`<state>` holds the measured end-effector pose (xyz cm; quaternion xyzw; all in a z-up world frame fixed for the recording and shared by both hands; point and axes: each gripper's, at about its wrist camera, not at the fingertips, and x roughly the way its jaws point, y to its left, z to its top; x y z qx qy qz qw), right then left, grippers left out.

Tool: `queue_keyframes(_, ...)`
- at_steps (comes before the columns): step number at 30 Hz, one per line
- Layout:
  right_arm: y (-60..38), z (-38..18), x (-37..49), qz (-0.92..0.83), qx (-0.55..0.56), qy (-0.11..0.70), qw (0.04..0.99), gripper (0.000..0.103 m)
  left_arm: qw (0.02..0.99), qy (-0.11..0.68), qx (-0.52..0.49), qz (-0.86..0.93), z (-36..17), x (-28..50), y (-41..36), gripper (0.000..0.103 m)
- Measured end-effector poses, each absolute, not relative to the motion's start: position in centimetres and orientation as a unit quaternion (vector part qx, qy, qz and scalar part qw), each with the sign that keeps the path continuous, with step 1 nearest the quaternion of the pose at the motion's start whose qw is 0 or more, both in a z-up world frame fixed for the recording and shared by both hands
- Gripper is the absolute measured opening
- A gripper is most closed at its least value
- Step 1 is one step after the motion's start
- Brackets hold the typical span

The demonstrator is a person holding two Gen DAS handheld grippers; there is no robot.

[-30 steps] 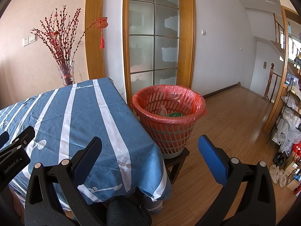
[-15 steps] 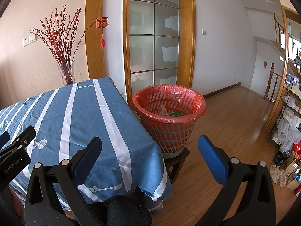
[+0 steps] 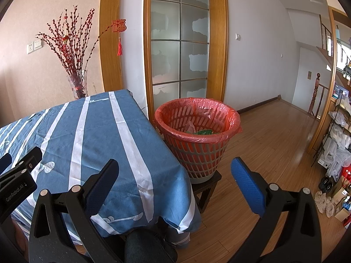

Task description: Collect trash

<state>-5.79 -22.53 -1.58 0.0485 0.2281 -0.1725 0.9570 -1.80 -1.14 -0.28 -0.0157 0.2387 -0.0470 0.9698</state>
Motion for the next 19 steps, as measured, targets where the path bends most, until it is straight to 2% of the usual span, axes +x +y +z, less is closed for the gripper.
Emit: queue_keyframes(19, -22.49, -1.59, -5.78, -0.173, 0.049, 0.229, 0.957, 0.101, 0.969, 0.242, -0.016, -0.046, -0.82, -2.53, -1.18, 0.099)
